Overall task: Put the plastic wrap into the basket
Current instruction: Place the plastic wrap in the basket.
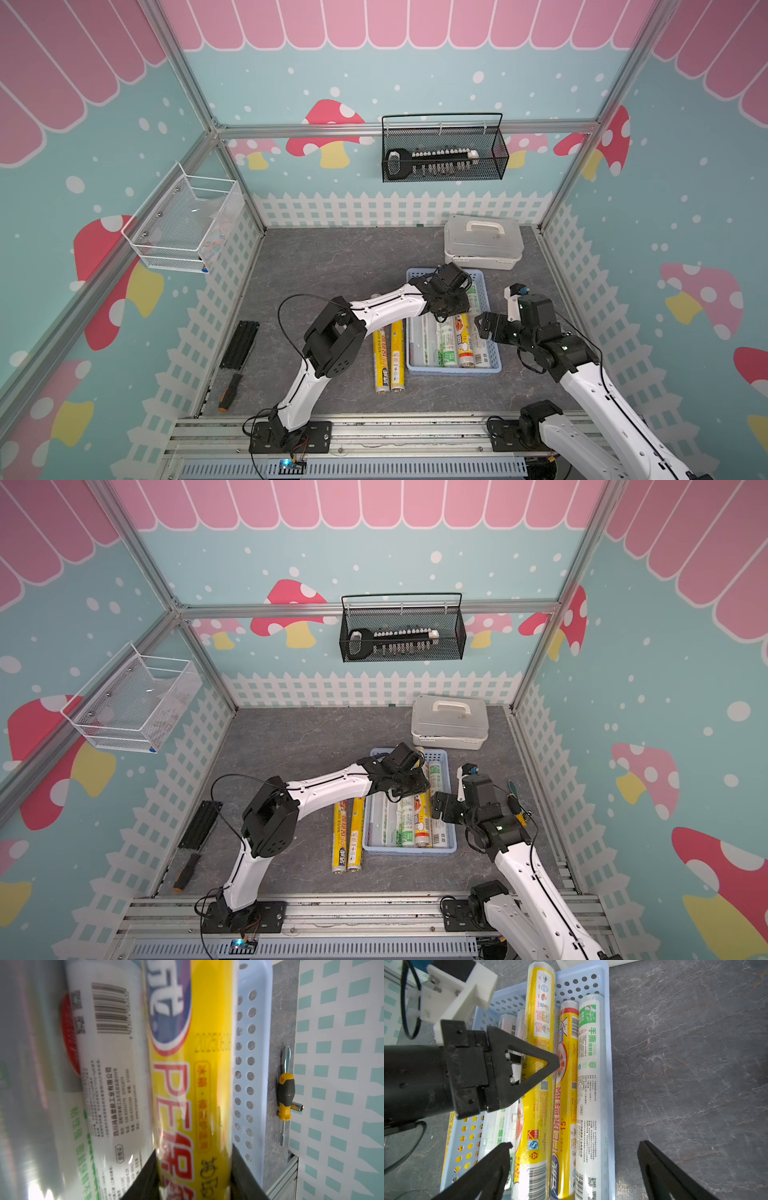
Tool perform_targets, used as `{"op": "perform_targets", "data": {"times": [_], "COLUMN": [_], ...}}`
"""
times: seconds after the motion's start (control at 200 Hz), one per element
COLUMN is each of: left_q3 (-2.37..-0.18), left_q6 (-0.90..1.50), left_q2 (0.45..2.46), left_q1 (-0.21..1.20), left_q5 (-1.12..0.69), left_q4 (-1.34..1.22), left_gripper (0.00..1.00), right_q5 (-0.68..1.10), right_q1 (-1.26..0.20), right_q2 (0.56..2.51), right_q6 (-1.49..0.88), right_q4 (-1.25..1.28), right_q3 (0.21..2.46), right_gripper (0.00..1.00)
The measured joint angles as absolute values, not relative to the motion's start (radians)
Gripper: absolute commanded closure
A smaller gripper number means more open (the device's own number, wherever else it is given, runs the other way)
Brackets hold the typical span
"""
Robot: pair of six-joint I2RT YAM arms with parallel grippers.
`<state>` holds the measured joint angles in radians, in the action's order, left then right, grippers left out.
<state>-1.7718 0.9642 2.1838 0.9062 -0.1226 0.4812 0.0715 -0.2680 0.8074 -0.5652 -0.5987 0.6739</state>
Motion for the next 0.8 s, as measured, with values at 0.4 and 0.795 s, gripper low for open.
{"op": "perform_targets", "data": {"times": [0.4,0.795], "left_q3": [-1.801,-1.804], "left_q6": [0.945,0.932], "left_q2": [2.211,2.207], "left_q1": [0.908,0.912], "left_q5": [-0.098,-0.078], "left_q4": [0.542,0.546], "left_gripper": [0.50,0.45], "right_q5": [0.100,0.116], "right_q1": [-0.268,-0.268], "right_q2": [0.807,0.802], "right_q6": [-0.578,-0.592], "right_q4": [-0.590,-0.579], "right_q3": [0.663,0.660], "right_gripper": [0.02,0.03]}}
